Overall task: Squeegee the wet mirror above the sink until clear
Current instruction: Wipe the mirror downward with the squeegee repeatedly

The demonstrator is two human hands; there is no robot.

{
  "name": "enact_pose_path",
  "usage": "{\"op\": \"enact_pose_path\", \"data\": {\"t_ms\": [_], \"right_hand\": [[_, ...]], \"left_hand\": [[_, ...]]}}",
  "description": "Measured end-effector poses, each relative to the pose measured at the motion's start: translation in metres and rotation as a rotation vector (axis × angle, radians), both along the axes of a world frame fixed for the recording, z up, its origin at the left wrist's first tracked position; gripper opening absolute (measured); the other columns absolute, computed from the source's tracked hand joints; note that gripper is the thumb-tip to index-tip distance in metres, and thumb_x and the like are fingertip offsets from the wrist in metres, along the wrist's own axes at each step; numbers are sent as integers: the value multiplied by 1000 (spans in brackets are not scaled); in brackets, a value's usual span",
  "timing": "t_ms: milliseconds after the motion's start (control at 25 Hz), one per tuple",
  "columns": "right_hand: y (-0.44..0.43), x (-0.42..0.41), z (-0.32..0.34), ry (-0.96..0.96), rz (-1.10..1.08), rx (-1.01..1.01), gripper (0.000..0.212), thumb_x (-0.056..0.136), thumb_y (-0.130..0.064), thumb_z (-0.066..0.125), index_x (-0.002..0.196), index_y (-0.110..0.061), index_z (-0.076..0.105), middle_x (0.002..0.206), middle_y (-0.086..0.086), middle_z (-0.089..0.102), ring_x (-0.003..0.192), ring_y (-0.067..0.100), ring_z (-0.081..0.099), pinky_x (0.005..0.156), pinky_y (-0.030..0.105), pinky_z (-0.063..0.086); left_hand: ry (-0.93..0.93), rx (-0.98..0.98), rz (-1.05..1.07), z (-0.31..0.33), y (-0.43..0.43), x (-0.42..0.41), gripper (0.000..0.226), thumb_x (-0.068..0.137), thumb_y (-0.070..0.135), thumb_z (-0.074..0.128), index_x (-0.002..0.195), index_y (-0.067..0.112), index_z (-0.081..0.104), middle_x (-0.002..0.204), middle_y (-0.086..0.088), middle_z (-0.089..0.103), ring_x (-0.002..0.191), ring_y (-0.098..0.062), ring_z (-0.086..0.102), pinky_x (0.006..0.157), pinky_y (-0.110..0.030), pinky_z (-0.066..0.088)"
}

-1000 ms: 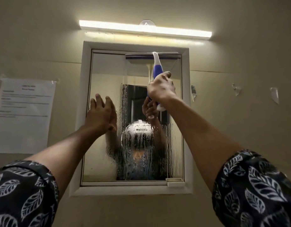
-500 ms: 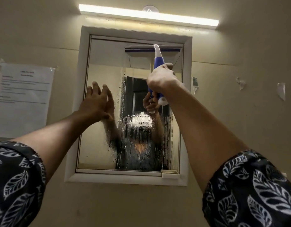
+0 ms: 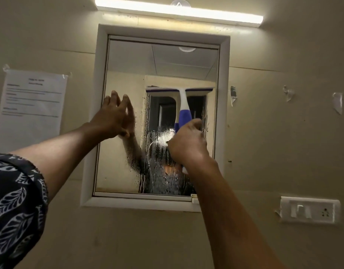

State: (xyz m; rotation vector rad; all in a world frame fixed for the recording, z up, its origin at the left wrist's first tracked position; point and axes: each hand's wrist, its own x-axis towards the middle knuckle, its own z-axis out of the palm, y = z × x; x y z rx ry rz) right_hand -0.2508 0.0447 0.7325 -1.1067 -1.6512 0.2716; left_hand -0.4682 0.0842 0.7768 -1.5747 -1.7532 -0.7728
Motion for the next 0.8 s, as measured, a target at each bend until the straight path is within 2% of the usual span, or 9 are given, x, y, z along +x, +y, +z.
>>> {"op": "enact_pose_path", "data": {"t_ms": [120,200,280,360,480,640,680,760,800], "right_hand": [[-9,-1,-32,-15,-22,-33,35,88,-12,53,104,-20,22,88,11,46,71,20,55,64,31,50],[-16,-1,-50,2,-45,-71,36,88,-14,53,98,-23,19,95,13,48,82,25,60,69,36,57],[-22,0,-69,-3,-58,-146,39,88,-15,53,94,-24,16,96,12,49,81,24,60,68,39,59],[-30,2,-90,-27,-82,-223,36,89,-16,54,102,-22,21,96,9,49,74,17,57,60,31,56],[-43,8,-105,-66,-70,-307,40,89,-17,54,115,-18,23,90,2,44,62,8,48,47,17,39],[-60,17,-65,-53,-36,-247,32,91,-24,52,104,-23,23,81,-2,41,75,16,59,58,26,54],[-62,18,-46,-48,-51,-183,28,92,-26,50,106,-22,25,78,-2,41,72,15,58,54,23,53],[-60,18,0,-28,-75,-30,29,94,-27,46,117,-16,30,73,-1,40,60,10,53,36,15,41],[-59,16,26,-9,-70,38,27,95,-26,45,113,-15,30,72,0,40,56,11,52,32,16,38]], "left_hand": [[29,-9,16,2,-1,1,119,63,23,88,151,11,10,154,-21,8,141,-41,15,111,-51,34],[63,-8,21,3,-2,-1,115,64,19,87,151,9,11,153,-23,10,140,-42,18,109,-49,36],[92,-6,29,4,-4,-4,112,66,15,85,151,9,12,152,-24,12,139,-42,20,109,-48,38],[107,-10,36,3,-5,-5,111,68,12,84,151,8,11,152,-25,11,138,-42,21,108,-47,38],[118,7,41,1,-6,-4,108,69,7,82,151,8,10,152,-27,9,137,-42,20,106,-48,39],[123,49,51,0,-5,-2,99,75,6,76,151,8,12,152,-26,11,137,-41,22,103,-46,43],[126,52,58,0,-5,-2,97,77,6,75,151,8,12,152,-26,11,137,-41,23,102,-46,44],[130,51,65,1,-4,-3,96,76,6,75,150,9,13,151,-26,13,136,-40,24,101,-45,45],[135,48,72,2,-5,-3,97,76,5,75,150,9,13,151,-26,13,136,-40,25,100,-45,46]]}}
